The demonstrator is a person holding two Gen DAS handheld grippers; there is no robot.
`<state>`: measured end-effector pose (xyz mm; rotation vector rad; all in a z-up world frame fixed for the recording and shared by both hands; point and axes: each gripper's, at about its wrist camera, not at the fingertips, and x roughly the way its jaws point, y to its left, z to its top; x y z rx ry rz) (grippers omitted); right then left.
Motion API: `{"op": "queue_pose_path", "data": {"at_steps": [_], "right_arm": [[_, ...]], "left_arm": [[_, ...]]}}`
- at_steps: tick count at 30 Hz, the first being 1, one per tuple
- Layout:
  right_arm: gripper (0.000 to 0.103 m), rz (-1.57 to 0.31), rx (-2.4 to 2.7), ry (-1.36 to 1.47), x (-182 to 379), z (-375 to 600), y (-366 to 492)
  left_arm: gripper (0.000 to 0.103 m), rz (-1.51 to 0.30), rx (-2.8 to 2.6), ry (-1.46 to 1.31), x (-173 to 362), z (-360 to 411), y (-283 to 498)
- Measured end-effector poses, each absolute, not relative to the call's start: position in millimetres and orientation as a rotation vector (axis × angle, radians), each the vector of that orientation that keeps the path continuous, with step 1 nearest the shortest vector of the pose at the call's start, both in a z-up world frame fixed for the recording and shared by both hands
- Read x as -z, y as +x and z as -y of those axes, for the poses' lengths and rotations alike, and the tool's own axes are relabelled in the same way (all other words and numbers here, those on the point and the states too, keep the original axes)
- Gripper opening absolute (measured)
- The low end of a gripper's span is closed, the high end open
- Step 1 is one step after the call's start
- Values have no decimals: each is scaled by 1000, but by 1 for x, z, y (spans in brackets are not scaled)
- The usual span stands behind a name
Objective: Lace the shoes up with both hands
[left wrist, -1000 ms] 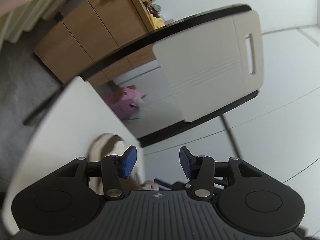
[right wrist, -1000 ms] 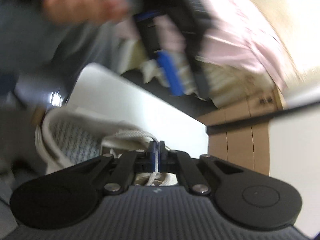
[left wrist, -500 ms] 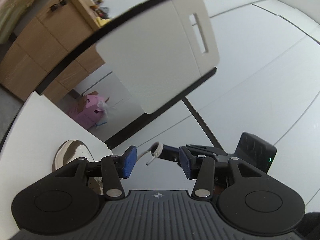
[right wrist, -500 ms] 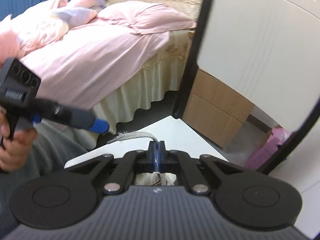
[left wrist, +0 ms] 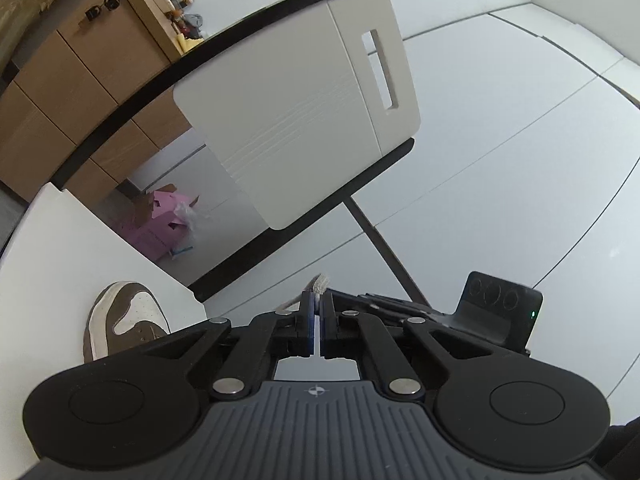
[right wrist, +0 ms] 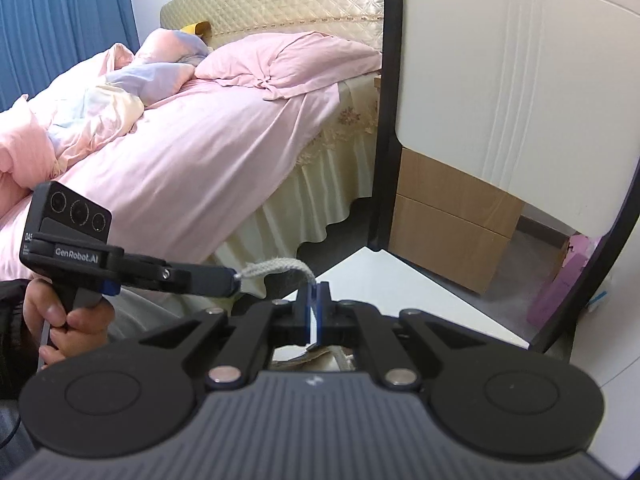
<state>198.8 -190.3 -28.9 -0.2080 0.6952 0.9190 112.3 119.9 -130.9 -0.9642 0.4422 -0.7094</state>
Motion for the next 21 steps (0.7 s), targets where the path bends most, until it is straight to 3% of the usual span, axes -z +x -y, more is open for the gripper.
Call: {"op": "queue_pose_path", "data": {"at_steps": [3,5,7,18,19,21], "right_arm": [[6,-661,-926,-295,28,188,194],[31,-613,-916,-429,26,184,186],[37,-551,-921,-587,26,179,175],[35,-118,-1069,-1430,55,147,101],[32,-95,-1083,-1474,58,146,98],[17,-64,-1099,-1515,60,146,96]], "left_arm": [[3,-440,710,-960,130,-118,114],[3,-441,717,-947,129,-117,114],[3,-443,725,-934,128,-115,114],[3,-484,773,-869,126,-102,114],[3,-486,773,-866,126,-102,115],[3,-492,768,-862,127,-101,115]]}}
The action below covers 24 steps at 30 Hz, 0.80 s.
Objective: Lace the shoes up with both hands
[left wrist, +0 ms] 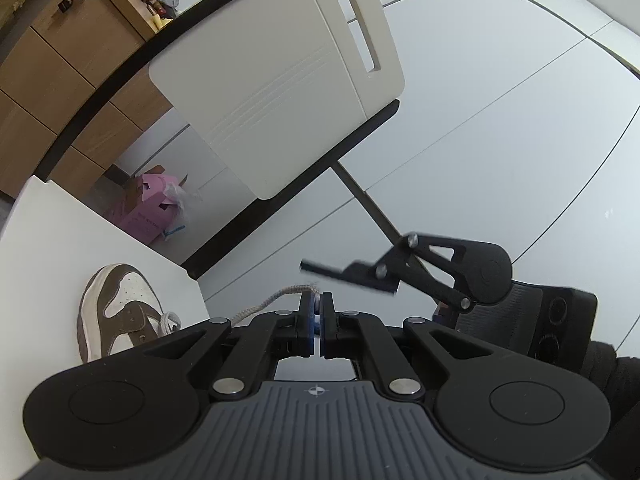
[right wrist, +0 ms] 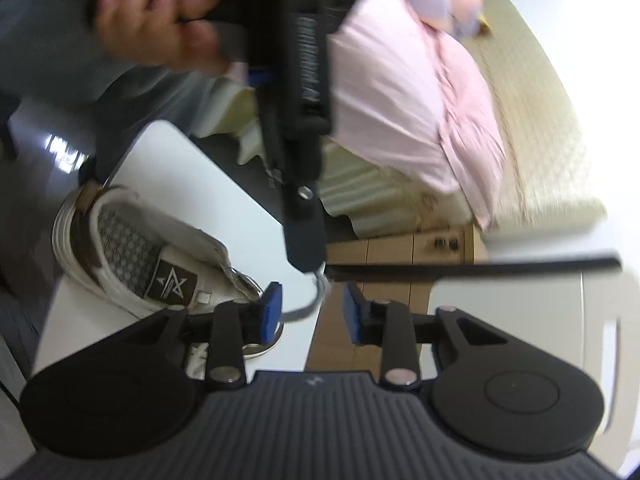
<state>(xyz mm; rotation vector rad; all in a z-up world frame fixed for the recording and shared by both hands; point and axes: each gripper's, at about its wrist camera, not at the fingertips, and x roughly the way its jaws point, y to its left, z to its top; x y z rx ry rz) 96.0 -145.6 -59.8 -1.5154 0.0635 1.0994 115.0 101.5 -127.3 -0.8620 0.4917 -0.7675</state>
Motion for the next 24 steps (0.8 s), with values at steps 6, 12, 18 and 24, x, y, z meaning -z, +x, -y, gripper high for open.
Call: {"op": "queue_pose_path", "data": {"at_steps": [6,12,18,24], "right_arm": [[4,-61,-1128,-1501,58,145,100],[3,-173,-1099,-1335,59,142,115],[3,-498,-1014,-866,75,135,170],[3,-726,-962,-589,110,138,212]], "left_arm": [[3,-516,751,-858,130,-102,117],[5,-518,665,-761,122,-101,114],[45,-543,565,-469,112,-79,102],[48,-591,459,-215,119,-51,99]]}}
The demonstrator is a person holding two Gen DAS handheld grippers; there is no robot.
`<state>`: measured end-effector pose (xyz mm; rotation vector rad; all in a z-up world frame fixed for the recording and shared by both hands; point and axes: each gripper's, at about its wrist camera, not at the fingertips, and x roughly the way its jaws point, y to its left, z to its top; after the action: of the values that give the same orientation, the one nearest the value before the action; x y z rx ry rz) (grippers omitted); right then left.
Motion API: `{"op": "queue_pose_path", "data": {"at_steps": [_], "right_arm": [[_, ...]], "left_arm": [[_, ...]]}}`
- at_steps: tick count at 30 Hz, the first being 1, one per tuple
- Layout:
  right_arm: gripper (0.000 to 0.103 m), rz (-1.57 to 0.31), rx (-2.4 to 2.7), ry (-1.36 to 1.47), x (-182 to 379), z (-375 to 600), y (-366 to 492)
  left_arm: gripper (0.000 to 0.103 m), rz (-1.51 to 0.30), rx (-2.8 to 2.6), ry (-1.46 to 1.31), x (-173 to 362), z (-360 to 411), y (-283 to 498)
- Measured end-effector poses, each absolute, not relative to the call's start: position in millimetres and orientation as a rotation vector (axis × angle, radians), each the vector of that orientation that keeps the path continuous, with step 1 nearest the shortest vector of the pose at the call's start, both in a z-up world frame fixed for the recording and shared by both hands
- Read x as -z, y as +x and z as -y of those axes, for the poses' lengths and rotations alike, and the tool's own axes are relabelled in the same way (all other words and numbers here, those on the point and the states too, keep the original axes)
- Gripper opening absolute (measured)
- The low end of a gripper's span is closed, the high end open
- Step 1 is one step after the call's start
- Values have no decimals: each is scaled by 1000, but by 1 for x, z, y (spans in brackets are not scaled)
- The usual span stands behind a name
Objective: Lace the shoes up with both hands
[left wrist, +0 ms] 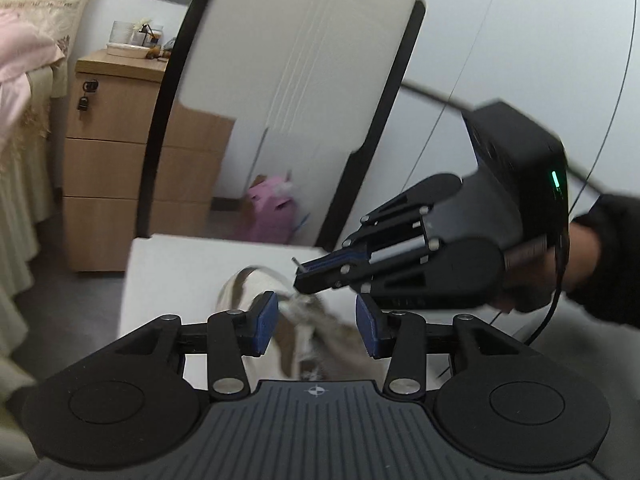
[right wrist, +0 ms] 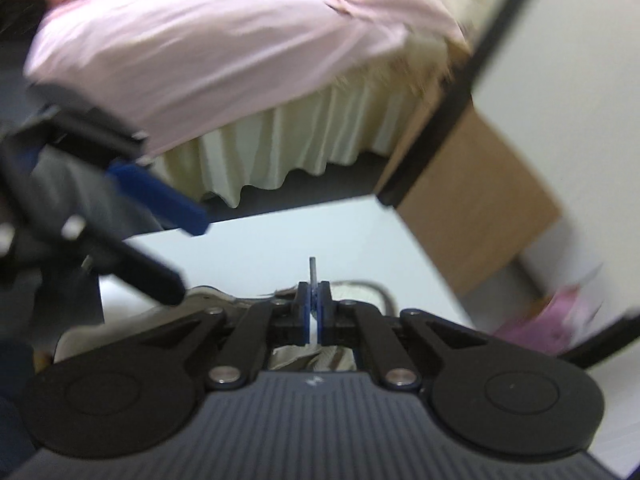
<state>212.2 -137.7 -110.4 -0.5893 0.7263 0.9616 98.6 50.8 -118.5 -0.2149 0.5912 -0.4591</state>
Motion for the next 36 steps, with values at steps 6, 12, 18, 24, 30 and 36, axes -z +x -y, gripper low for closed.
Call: {"op": "queue_pose_path", "data": {"at_steps": [6,12,18,24,30,36], "right_arm": [[3,-829,-962,-476,136,142,232],[3,-879,-986,-472,131,143,232],[4,-965,-1014,-464,135,143,239],[4,-1035,-1069,-416,139,143,252],[3,-1102,-1080,-393,146,137,261],[2,-1164,-1082,-326,152,138,270]], "left_arm": [[47,-653,370,-63,134,-27,115],[33,-685,323,-17,147,-15,133],[18,-726,292,-205,156,-33,149],[18,-767,298,-441,165,-58,157],[18,-785,308,-555,170,-69,160],[18,-788,310,-533,167,-65,160]]}}
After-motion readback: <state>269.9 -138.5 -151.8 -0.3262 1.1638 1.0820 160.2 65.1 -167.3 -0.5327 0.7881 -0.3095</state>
